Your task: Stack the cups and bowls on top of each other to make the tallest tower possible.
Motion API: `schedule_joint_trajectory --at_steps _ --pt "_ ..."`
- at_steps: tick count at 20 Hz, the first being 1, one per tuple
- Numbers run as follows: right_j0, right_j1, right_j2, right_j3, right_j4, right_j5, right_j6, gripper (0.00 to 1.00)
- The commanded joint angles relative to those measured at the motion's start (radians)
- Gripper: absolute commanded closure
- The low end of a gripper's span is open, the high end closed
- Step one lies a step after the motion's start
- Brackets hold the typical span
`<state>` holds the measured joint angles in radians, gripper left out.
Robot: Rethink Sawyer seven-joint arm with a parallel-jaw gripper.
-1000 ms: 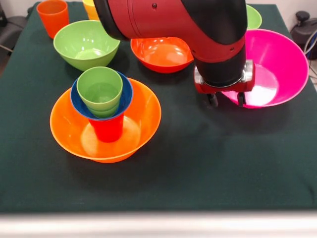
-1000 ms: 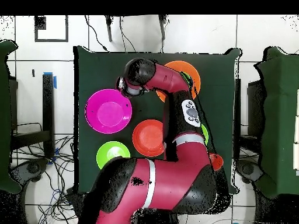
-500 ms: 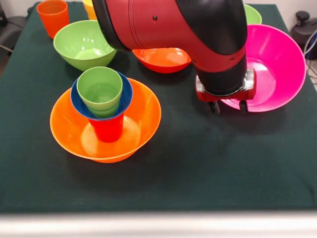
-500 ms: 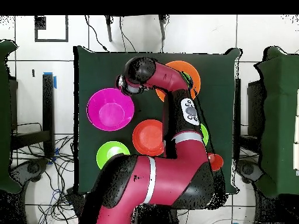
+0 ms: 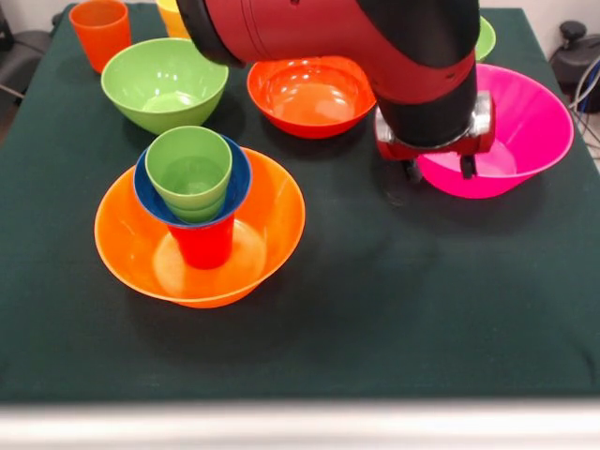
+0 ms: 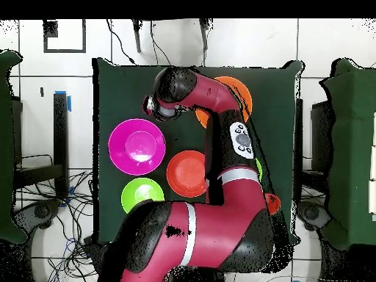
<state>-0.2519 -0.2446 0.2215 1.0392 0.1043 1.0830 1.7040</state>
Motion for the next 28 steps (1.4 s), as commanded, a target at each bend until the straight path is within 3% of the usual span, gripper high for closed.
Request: schedule_joint_trajectory --at_steps 1,8,17,28 --pt "-0.024 -0.097 0.098 0.083 -0.048 0.101 -0.171 0.0" --pt "-0.023 -0.074 0.108 0.049 -0.06 0.12 -0.168 0.0" --pt "-0.048 -0.039 0.129 0.076 -0.112 0.043 -0.24 0.0" --pt "-0.1 -0.148 0.143 0.244 -0.17 0.044 -0.264 0.0"
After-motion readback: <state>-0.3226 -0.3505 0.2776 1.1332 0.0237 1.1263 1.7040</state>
